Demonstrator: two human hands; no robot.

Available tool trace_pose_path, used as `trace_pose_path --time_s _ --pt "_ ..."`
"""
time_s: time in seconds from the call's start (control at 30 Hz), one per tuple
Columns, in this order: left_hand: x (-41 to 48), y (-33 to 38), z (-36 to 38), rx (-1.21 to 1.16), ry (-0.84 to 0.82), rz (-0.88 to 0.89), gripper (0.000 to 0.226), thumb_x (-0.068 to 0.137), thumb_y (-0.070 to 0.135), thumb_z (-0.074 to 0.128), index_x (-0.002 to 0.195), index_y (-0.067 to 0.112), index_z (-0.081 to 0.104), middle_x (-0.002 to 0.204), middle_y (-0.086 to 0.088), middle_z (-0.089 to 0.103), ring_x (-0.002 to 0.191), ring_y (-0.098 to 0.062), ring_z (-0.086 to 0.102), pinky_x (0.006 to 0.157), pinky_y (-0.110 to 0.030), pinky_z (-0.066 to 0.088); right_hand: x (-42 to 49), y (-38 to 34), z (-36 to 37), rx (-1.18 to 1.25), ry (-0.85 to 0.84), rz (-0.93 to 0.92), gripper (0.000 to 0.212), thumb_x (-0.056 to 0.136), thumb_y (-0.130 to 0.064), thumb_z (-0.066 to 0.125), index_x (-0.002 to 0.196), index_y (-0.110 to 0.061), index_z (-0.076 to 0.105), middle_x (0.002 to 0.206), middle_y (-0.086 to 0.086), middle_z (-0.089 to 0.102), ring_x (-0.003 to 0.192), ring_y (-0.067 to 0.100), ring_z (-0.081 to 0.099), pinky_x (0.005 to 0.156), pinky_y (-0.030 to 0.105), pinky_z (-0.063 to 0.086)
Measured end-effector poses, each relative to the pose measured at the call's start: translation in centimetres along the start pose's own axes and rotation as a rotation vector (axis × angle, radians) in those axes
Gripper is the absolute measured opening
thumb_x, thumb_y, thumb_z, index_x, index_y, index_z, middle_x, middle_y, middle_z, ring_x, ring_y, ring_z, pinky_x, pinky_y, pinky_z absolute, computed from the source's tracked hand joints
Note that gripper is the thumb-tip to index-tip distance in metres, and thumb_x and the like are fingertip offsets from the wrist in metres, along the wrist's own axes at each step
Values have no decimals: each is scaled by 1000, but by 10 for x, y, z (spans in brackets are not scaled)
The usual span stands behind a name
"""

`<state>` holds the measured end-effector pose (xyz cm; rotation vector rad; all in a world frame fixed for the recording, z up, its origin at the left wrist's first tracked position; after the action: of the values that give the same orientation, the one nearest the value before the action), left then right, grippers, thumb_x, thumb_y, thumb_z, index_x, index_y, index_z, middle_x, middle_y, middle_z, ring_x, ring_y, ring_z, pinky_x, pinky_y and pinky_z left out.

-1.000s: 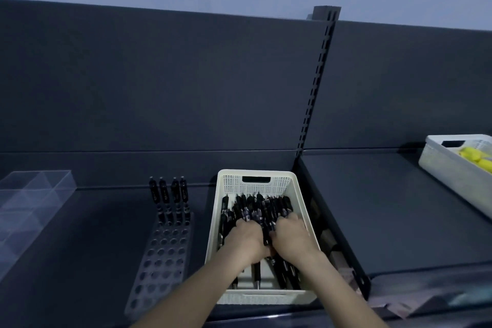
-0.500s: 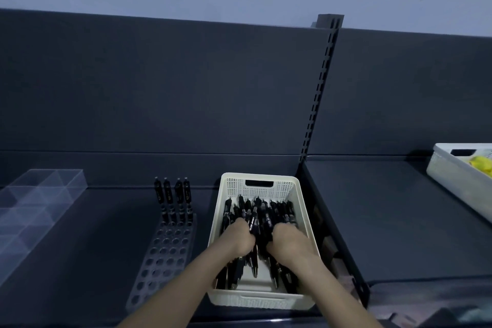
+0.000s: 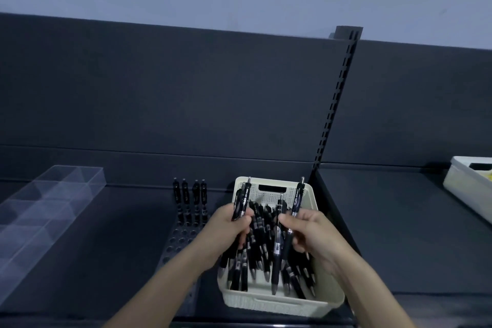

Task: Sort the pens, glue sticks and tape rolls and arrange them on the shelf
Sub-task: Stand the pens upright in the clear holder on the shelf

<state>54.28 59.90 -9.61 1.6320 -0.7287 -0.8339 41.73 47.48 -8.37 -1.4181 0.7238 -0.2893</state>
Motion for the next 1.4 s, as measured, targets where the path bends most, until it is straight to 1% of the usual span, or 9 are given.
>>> trace_pose_path --time_s 0.17,0.4,0.5,0.63,0.77,0.83,0.97,1.1,1.4 --pt "-22 11 -33 -26 -36 124 18 94 7 48 77 10 51 53 4 49 48 -8 44 52 -16 41 -5 -25 52 153 -24 -142 23 84 -8 62 62 -11 56 51 2 55 37 6 40 34 15 29" --pt "-39 6 -107 -58 10 151 16 80 6 68 79 10 52 43 12 44 39 -2 38 44 -13 34 8 -37 148 105 -6 -227 10 84 -11 62 75 -8 64 67 13 61 42 10 41 38 17 30" --pt "-43 -9 -136 -80 28 113 15 79 2 69 80 7 55 47 12 49 40 0 41 45 -12 36 14 -27 175 85 -1 -192 12 86 -13 61 74 -11 62 64 6 60 41 9 44 38 19 33" --pt "-44 -31 -178 -4 73 39 8 80 6 69 81 7 61 58 3 54 42 -3 43 47 -13 38 21 -15 189 -145 46 -147 12 93 -10 51 84 -12 58 69 2 56 52 11 48 48 20 39" --pt "-45 -52 -198 34 88 1 1 82 7 67 82 7 65 64 -1 60 43 -2 44 49 -12 40 31 -9 184 -461 185 -160 20 94 -5 45 76 -14 49 65 0 50 58 14 47 57 24 40" --pt "-46 -60 -200 9 92 -10 2 82 6 66 81 7 66 67 -4 62 45 -5 45 50 -15 41 36 -9 186 -565 234 -190 16 93 -6 46 80 -14 50 67 -1 51 66 17 50 59 24 40" --pt "-46 -69 -198 -34 117 -33 6 82 3 65 78 8 65 61 0 64 46 -9 44 49 -18 40 50 -4 193 -676 317 -259 11 90 -4 52 101 -7 55 93 5 59 92 19 55 80 25 41" --pt "-46 -72 -199 -53 134 -31 1 82 4 64 82 4 65 61 1 64 46 -8 43 51 -20 39 59 5 199 -698 323 -284 21 90 -5 53 111 -1 57 103 7 63 97 17 57 78 16 37" --pt "-43 -74 -191 -61 149 -40 3 83 3 62 83 1 65 65 -2 62 46 -8 42 51 -21 39 76 26 213 -935 271 -249 14 94 -15 48 100 -3 53 98 14 66 90 29 64 72 31 49"
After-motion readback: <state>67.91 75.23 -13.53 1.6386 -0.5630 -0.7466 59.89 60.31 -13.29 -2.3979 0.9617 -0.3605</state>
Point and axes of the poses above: each hand's wrist, its own x-axis towards the middle knuckle, its own z-axis out of the palm, y = z × x, the point moved 1 cm from there along x, towards the middle knuckle
